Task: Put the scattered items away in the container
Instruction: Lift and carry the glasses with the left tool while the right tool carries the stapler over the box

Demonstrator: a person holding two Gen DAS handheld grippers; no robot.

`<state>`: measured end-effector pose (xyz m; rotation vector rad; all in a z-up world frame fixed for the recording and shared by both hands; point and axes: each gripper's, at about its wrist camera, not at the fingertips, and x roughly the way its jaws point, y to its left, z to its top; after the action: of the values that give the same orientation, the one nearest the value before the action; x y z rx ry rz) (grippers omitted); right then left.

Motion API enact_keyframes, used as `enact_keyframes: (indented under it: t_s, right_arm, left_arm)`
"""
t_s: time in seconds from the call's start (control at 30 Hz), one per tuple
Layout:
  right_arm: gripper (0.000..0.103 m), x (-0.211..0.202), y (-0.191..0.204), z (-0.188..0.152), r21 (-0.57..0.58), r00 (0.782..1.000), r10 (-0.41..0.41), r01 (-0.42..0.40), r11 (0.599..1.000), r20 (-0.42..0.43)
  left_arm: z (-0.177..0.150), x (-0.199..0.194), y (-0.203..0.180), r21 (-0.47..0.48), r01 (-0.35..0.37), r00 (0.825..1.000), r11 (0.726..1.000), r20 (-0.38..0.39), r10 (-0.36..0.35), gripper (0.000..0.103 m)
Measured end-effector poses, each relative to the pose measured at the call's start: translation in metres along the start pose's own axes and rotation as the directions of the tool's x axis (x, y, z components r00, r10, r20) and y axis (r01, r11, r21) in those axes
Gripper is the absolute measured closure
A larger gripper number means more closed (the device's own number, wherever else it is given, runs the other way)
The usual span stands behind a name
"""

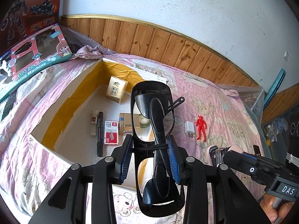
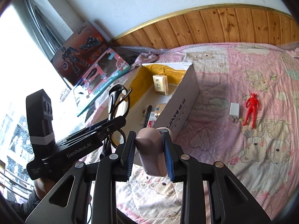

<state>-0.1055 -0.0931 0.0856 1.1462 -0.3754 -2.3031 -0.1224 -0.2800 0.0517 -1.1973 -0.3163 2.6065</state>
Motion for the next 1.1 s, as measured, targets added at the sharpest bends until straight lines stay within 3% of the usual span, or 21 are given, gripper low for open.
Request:
enact_keyframes:
  t_s: [0.53,1.1]
  right_arm:
    - [0.073,0.034,0.027,0.021,-0.055,0.999,0.033,-0.035,0.998,-0.036]
    - [0.073,0.069,0.033,0.052,-0.089,0.997,0.048,-0.053,0.995,-0.06]
  left_arm:
    - [0.021,-0.003,0.047,-0.063,-0.046,0.999,0.997,0.021,0.047,0.065]
    - [0.048,0.021,0.067,-0.07,-0.073,0.997,0.995,0.01,0.074,0.065]
